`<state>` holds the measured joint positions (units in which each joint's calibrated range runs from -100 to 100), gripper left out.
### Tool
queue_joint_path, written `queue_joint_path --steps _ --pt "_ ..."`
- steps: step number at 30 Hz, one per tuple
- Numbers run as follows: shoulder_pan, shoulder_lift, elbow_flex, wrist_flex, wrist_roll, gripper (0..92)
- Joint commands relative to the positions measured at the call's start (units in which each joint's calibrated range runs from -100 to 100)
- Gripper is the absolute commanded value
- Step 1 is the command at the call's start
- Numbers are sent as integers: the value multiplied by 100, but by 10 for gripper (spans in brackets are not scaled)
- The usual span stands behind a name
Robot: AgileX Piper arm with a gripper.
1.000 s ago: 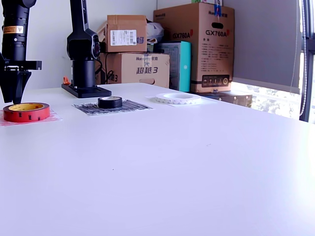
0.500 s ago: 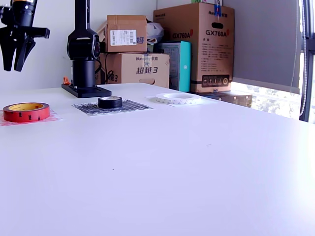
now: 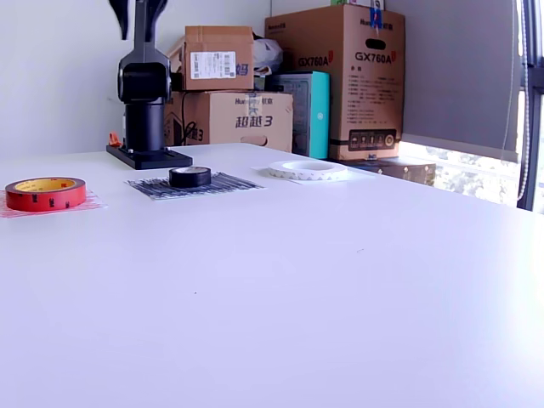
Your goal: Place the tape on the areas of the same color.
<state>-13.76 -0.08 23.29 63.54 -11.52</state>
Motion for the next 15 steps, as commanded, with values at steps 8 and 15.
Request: queue_joint_path --steps 8,15 --pt "2245 -609 47 -130 15 45" --pt "2301 -1489 283 -240 -468 2"
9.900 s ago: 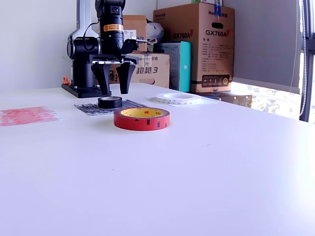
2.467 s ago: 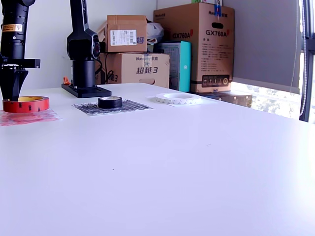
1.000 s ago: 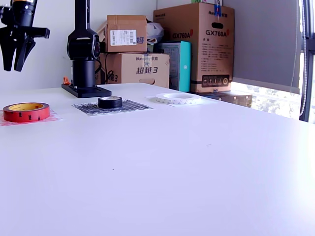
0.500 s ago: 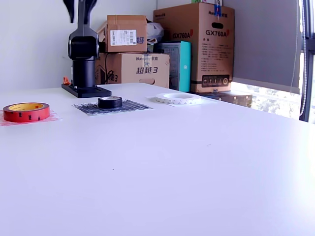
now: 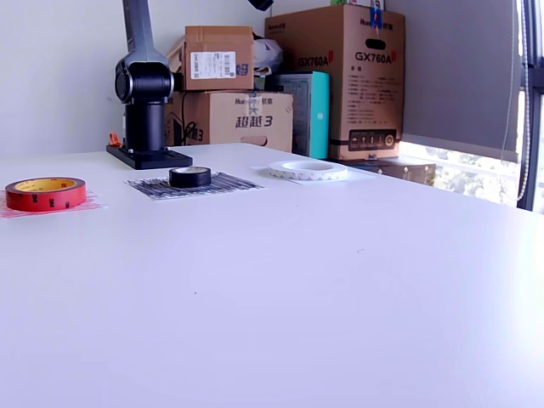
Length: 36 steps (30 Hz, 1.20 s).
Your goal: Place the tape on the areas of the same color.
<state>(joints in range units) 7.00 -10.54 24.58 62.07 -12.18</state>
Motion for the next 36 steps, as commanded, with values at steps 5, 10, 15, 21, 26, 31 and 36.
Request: queue_joint_path --steps 5,10,15,21,26,31,36 --pt "44 -1341 1327 -1341 -844 2" --pt "28 -2520 2408 -1961 -1229 2" --pt "36 -3960 3190 -1961 -1434 2" --pt "28 -5850 4444 -1961 -1884 1" --pt "67 -7019 5062 -1910 -1909 1" --pt "28 -7870 5561 -1893 -2203 1" --pt "67 -8544 5680 -1884 -2195 1"
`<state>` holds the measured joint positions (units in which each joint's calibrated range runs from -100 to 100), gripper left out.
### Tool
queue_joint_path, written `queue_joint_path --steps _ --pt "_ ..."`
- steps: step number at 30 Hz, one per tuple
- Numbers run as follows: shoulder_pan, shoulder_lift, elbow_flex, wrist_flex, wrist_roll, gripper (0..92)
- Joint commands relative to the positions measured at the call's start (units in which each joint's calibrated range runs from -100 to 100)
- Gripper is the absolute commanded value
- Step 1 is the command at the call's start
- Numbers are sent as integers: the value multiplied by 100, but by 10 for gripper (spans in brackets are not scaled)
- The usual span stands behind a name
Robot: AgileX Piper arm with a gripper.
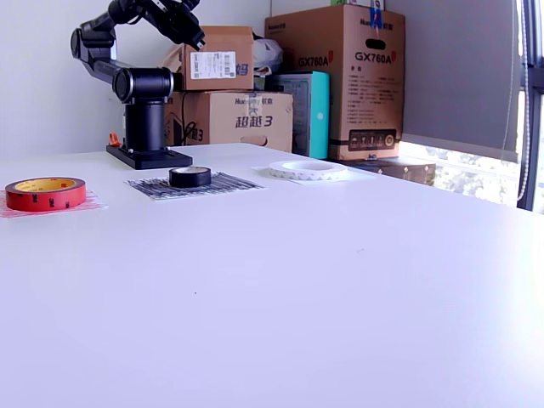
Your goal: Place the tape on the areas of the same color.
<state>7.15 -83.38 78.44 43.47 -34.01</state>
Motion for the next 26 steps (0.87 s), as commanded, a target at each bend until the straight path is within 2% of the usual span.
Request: queue_joint_path --steps 1,24,26 --pt "60 -1372 384 -24 -12 1" --pt "91 -1596 847 -134 -225 1" --pt "99 -1596 893 -448 -176 1"
